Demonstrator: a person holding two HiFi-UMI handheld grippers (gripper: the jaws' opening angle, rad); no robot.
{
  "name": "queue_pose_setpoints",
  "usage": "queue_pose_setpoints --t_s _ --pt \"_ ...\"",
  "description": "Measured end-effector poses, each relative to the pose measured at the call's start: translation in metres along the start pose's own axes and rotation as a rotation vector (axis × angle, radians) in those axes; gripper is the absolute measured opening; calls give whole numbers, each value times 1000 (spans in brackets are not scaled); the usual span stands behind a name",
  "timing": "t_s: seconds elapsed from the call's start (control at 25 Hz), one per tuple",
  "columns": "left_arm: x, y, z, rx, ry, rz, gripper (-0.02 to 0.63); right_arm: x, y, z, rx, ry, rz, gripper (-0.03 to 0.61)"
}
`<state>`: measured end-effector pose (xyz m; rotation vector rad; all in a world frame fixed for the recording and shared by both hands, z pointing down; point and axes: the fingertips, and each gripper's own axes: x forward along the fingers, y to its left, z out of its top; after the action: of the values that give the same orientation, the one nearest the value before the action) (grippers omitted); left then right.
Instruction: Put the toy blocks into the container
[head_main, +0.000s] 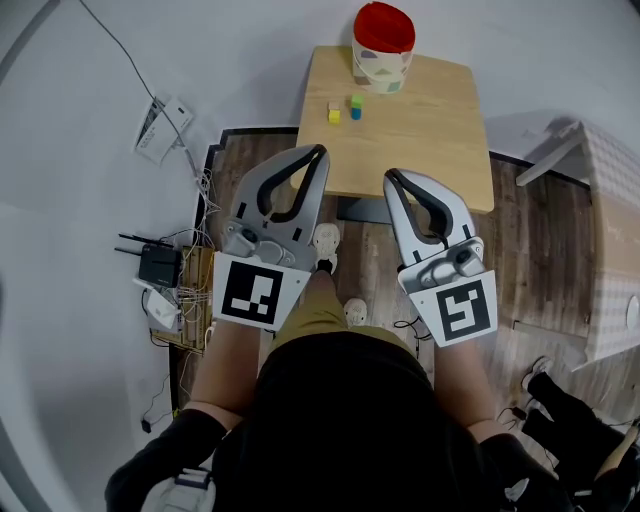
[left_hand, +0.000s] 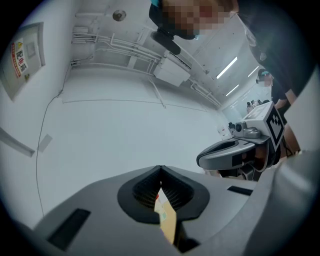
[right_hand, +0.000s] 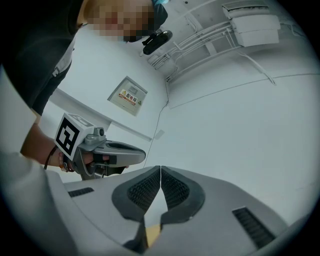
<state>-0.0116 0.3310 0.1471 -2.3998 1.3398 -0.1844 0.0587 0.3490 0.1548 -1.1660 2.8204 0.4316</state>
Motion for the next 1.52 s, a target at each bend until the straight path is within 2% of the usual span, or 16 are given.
queue_pose_setpoints --t_s 0.36,0.68,1.08,1.52 --pt "51 38 -32 -7 7 -24 9 54 -36 -27 13 37 -16 29" --pt "128 86 -67 -9 4 -98 9 128 -90 -59 28 59 -68 29" --pt "208 138 -94 -32 -30 -188 9 200 -145 -79 9 90 -149 29" --pt "251 175 -118 -12 -53 -258 9 252 -168 -93 -4 112 -188 29"
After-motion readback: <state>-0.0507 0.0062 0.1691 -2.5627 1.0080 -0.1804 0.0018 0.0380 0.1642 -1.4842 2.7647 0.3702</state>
